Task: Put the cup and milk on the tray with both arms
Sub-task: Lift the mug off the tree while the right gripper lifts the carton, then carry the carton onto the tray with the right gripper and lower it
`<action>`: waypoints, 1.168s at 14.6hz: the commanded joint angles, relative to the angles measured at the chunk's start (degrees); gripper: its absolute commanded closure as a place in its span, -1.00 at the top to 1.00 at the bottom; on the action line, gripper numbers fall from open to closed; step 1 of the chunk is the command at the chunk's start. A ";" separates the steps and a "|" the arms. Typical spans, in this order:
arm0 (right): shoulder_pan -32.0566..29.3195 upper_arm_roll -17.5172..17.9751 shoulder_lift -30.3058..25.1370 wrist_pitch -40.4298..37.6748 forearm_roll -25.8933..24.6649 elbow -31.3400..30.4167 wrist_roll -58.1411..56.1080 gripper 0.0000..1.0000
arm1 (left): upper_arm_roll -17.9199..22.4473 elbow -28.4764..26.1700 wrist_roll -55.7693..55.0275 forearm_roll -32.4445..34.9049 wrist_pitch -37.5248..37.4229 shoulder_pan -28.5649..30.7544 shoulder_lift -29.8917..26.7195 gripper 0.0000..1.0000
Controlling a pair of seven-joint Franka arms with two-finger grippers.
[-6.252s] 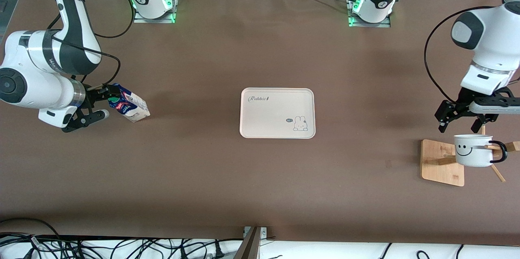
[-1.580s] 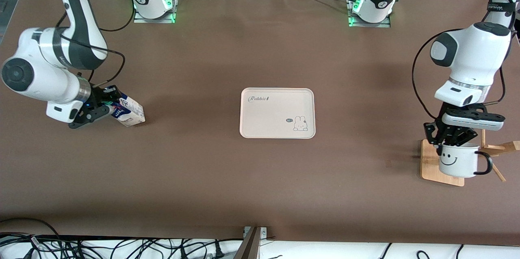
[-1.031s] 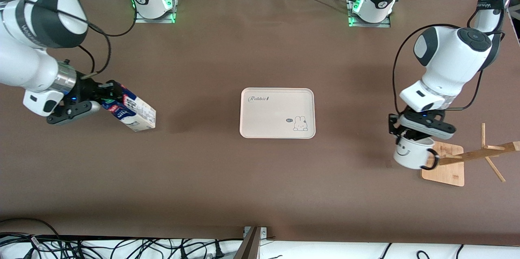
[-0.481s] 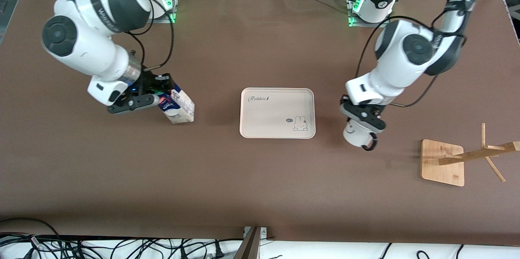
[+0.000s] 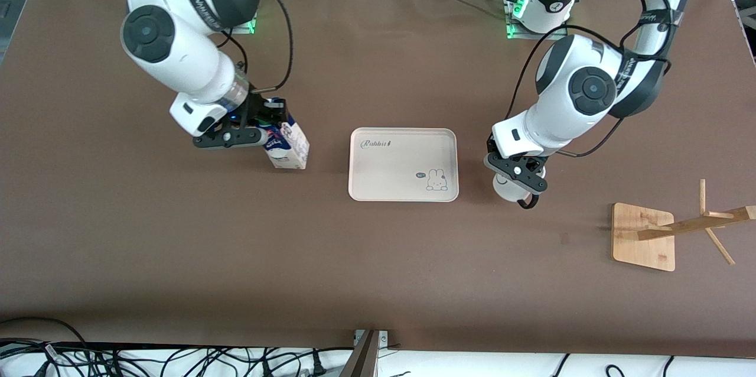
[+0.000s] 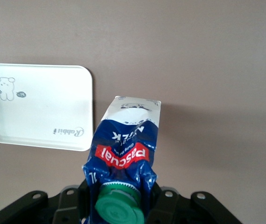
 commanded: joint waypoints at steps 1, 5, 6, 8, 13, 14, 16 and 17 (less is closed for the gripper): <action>4.64 -0.45 1.72 2.24 -0.93 1.24 9.60 -0.18 | -1.74 2.57 -6.52 -9.01 -3.07 -0.45 2.79 -1.00; 8.43 -0.45 4.44 6.73 -0.23 2.37 14.92 -0.18 | -1.57 2.30 -8.66 -11.16 -3.25 -1.43 3.76 -1.00; 8.78 -0.18 5.76 6.38 -0.14 3.77 13.34 -0.18 | -1.13 2.21 -8.49 -11.07 -3.77 -0.64 3.50 -1.00; 10.10 1.92 7.87 6.20 -0.23 4.75 10.08 -0.18 | -0.17 2.48 -8.40 -11.07 -4.48 1.64 2.36 -1.00; 15.81 2.02 9.72 6.64 -0.58 5.02 8.93 -0.18 | 1.51 4.06 -6.83 -6.24 -7.54 5.25 -2.55 -1.00; 15.82 2.02 9.81 6.64 -0.67 5.02 8.58 -0.18 | 1.51 4.06 -4.64 -6.15 -8.43 6.21 -3.78 -1.00; 15.82 2.02 10.60 6.64 -0.58 5.02 6.13 -0.18 | 1.51 4.06 -1.64 -6.06 -8.87 7.80 -4.94 -1.00; 15.82 2.02 11.13 6.64 -0.67 5.02 6.21 -0.18 | 1.51 4.23 -0.85 -6.06 -8.87 8.41 -4.94 -1.00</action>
